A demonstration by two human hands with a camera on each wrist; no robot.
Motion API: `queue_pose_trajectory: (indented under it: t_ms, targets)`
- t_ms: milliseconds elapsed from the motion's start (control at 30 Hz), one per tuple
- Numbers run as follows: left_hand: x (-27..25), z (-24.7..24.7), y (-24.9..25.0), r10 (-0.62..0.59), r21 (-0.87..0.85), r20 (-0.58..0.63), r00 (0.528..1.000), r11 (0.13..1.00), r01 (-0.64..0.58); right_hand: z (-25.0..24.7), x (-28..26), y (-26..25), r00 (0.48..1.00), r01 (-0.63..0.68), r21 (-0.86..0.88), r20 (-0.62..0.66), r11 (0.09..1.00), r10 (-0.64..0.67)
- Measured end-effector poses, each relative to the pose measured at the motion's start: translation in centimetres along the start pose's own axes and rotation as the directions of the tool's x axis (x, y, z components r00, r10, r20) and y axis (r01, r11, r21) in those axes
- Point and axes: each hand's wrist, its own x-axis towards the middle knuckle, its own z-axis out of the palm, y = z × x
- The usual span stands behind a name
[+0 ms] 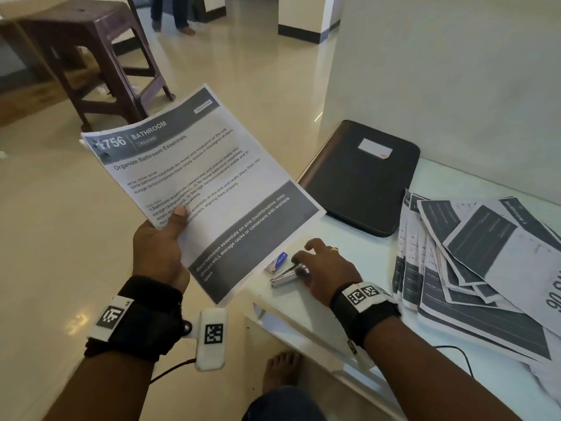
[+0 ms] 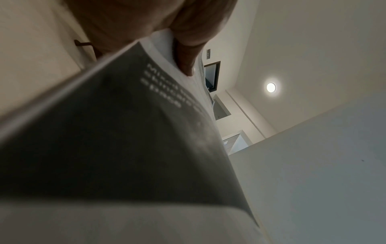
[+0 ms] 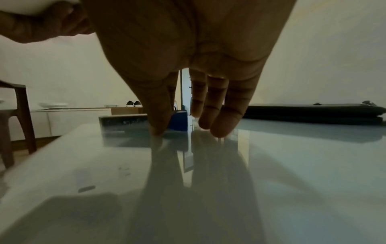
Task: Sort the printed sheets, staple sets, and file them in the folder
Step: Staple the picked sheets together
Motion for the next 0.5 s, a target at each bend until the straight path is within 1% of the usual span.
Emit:
queue_pose_trajectory:
  t_ms: [100, 167, 200, 233, 267, 300, 333, 367, 400, 433, 467, 500]
  targets:
    - [-0.4, 0.7, 0.0, -0.014, -0.015, 0.019, 1.0, 1.0, 0.014, -0.9, -1.3, 0.9, 0.996, 0.032, -0.057, 0.088, 0.998, -0.027]
    - [-1.0, 1.6, -0.2, -0.024, -0.013, 0.05, 0.998, 1.0, 0.025, -1.7, -2.6, 2.4, 0.98, 0.117, -0.066, 0.17, 0.991, -0.104]
    - [-1.3, 2.3, -0.4, -0.028, -0.008, 0.069, 0.997, 1.0, 0.029, -2.0, -3.2, 3.3, 0.973, 0.148, -0.056, 0.188, 0.987, -0.135]
    - [-1.7, 3.0, -0.7, -0.032, -0.002, 0.082, 0.996, 0.999, 0.032, -2.4, -4.1, 4.2, 0.976, 0.136, -0.007, 0.175, 0.991, -0.133]
    - [-1.9, 3.6, -0.8, -0.025, 0.001, 0.086, 0.996, 1.0, 0.025, -2.6, -4.6, 4.9, 0.988, 0.09, 0.067, 0.119, 0.994, -0.097]
    - [-2.4, 4.3, -1.1, -0.026, 0.011, 0.088, 0.996, 1.0, 0.025, -2.7, -5.6, 5.7, 0.999, 0.003, 0.175, 0.04, 0.985, -0.011]
    - [-2.7, 5.0, -1.3, -0.024, 0.017, 0.088, 0.996, 1.0, 0.022, -2.6, -6.4, 6.3, 0.994, -0.083, 0.281, -0.04, 0.956, 0.098]
    - [-2.9, 5.6, -1.6, -0.025, 0.02, 0.09, 0.996, 1.0, 0.023, -2.4, -7.2, 6.8, 0.972, -0.173, 0.34, -0.092, 0.924, 0.216]
    - [-3.2, 6.2, -1.8, -0.029, 0.019, 0.095, 0.995, 0.999, 0.028, -2.4, -8.0, 7.2, 0.94, -0.269, 0.353, -0.105, 0.896, 0.324]
    - [-3.4, 6.6, -2.0, -0.033, 0.017, 0.101, 0.994, 0.999, 0.031, -2.3, -8.6, 7.1, 0.912, -0.37, 0.316, -0.058, 0.874, 0.407]
    - [-3.7, 6.9, -2.1, -0.034, 0.024, 0.108, 0.994, 0.999, 0.032, -2.0, -8.9, 6.9, 0.89, -0.446, 0.236, 0.016, 0.863, 0.456]
    - [-3.9, 7.1, -2.2, -0.037, 0.031, 0.121, 0.992, 0.999, 0.034, -1.5, -9.0, 6.6, 0.874, -0.485, 0.16, 0.068, 0.86, 0.481]
